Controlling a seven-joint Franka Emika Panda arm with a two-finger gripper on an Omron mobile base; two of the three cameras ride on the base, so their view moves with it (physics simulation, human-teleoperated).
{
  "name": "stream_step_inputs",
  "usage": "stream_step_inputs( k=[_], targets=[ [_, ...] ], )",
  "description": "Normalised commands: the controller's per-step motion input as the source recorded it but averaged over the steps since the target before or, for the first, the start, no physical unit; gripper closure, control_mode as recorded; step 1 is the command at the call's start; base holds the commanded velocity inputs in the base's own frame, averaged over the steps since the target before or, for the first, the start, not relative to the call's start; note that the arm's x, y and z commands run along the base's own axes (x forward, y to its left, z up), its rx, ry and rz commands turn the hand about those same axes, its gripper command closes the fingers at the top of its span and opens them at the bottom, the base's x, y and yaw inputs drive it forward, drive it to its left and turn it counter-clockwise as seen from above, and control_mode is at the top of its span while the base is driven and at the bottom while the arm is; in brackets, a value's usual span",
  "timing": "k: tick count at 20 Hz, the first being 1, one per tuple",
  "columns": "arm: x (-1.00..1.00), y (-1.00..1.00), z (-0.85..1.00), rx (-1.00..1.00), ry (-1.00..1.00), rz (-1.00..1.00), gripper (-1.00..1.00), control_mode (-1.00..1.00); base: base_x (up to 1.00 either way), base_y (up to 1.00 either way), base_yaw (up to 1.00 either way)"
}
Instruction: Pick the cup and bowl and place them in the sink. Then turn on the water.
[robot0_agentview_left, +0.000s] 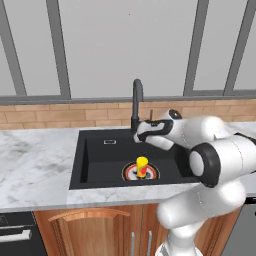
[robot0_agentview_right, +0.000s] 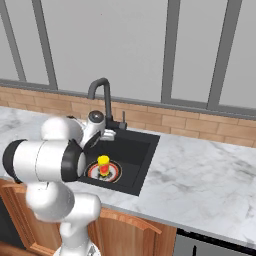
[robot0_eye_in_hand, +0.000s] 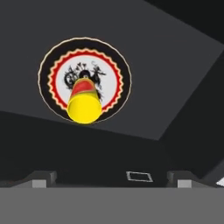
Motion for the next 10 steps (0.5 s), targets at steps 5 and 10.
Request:
stream_step_inputs(
  k=[5, 10],
  targets=[
    [-0.32, -0.12, 0.30, 0.00, 0.00, 0.02, -1.00, -1.00, 0.00, 0.00, 0.00],
    [-0.31, -0.10, 0.34, 0.00, 0.00, 0.02, -1.00, -1.00, 0.00, 0.00, 0.00]
  ],
)
